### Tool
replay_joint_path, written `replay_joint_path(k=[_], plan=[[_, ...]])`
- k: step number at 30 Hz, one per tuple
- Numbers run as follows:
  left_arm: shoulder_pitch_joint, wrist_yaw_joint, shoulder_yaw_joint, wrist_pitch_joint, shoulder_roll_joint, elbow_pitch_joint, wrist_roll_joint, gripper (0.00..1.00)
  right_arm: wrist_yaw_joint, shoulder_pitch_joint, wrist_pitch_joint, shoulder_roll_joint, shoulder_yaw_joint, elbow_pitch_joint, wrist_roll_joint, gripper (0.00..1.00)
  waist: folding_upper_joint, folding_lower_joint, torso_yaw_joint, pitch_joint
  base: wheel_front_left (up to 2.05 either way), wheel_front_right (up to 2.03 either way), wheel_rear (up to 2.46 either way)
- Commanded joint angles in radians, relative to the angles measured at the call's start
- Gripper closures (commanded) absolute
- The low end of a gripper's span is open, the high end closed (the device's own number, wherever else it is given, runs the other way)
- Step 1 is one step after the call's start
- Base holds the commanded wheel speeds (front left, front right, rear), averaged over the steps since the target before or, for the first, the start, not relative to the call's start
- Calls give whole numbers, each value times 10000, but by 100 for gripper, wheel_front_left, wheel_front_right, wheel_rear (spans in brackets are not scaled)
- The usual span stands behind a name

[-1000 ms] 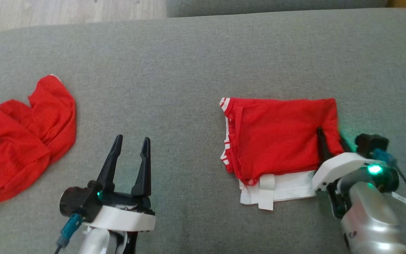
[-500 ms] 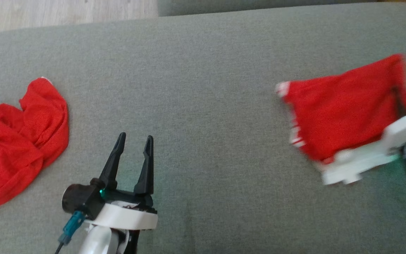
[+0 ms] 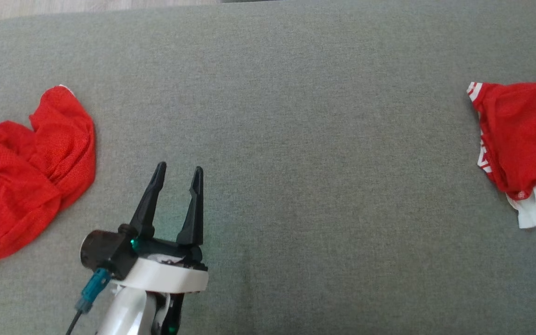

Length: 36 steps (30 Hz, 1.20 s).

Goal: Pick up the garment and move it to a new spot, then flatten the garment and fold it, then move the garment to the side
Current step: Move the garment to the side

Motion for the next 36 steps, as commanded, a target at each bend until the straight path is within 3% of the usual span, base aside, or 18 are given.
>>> replay_joint_path(k=[1, 4, 5, 6, 7, 14, 19, 29, 36], plan=[[-335, 16, 268, -80, 14, -279, 60, 0, 65, -261, -34, -242, -20, -229, -207, 100, 0, -1, 1, 13, 0, 0, 0], [-344, 16, 275, -80, 14, -250, 43, 0, 65, -351, -92, -127, -250, -160, -399, 100, 0, -1, -10, -34, 0, 0, 0], [-334, 16, 279, -80, 14, -238, 32, 0, 65, -361, -134, -45, -296, -141, -437, 87, 0, -1, -22, -79, 0, 0, 0], [-316, 16, 283, -80, 14, -223, 26, 0, 65, -361, -178, 42, -316, -126, -476, 31, 0, -1, -40, -132, 0, 0, 0], [-291, 16, 290, -80, 14, -208, 20, 0, 65, -362, -217, 119, -342, -117, -516, 0, 0, -1, -63, -190, 0, 0, 0], [-93, 16, 334, -80, 14, -179, -26, 0, 65, -435, -516, 708, -325, -290, -533, 0, 0, -1, -248, -738, 0, 0, 0], [179, 16, 542, -80, 14, -290, -71, 0, 65, -324, -736, 1545, -26, -1102, 64, 0, 0, -1, -389, -1434, 0, 0, 0], [1142, 20, 1191, -80, 14, -807, -47, 0, 65, 2165, -746, 3779, 1338, -4704, 2233, 0, 0, -1, -588, -2753, 0, 0, 0], [1493, 20, 1214, -80, 14, -944, -80, 0, 65, 4714, -571, 4552, 2049, -6978, 3037, 0, 0, -1, -504, -2953, 0, 0, 0]])
